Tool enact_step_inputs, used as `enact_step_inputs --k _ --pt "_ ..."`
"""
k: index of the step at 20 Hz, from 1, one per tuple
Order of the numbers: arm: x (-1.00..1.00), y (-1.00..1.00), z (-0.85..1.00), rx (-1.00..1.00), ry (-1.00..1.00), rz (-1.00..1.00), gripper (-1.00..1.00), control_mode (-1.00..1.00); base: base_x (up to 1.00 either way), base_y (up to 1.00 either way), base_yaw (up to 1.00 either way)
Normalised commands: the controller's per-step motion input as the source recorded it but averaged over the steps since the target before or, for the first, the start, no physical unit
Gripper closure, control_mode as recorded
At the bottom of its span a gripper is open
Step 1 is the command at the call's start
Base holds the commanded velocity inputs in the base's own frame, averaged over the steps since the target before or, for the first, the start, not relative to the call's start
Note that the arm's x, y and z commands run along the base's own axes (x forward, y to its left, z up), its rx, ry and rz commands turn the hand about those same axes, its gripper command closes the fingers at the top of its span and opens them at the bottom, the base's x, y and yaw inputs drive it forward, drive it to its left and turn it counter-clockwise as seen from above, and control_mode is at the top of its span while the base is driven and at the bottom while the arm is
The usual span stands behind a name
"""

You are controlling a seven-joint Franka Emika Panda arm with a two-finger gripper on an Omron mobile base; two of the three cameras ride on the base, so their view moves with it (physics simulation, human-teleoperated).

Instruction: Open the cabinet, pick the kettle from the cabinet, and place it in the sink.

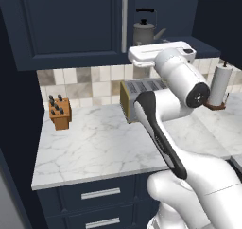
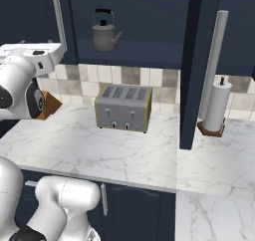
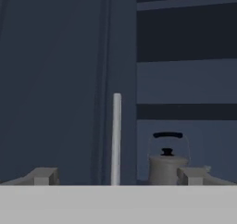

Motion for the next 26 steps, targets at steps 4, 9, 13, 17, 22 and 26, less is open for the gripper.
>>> enact_step_inputs --k 4,9,13,17,22,26 --pt "0.38 0.15 -0.09 -0.01 0.00 0.00 -1.00 -1.00 0.00 0.00 0.00" --pt "0.35 0.12 -0.05 -0.02 0.00 0.00 -1.00 -1.00 0.00 0.00 0.00" --pt "0.35 0.15 -0.02 -0.02 0.00 0.00 -1.00 -1.00 0.00 0.00 0.00" --pt "0.32 0.14 0.00 -0.03 0.00 0.00 -1.00 -1.00 0.00 0.00 0.00" --pt "0.27 0.04 0.00 -0.02 0.00 0.00 -1.00 -1.00 0.00 0.00 0.00" --pt "0.23 0.00 0.00 -0.02 0.00 -0.01 -1.00 -1.00 0.00 0.00 0.00"
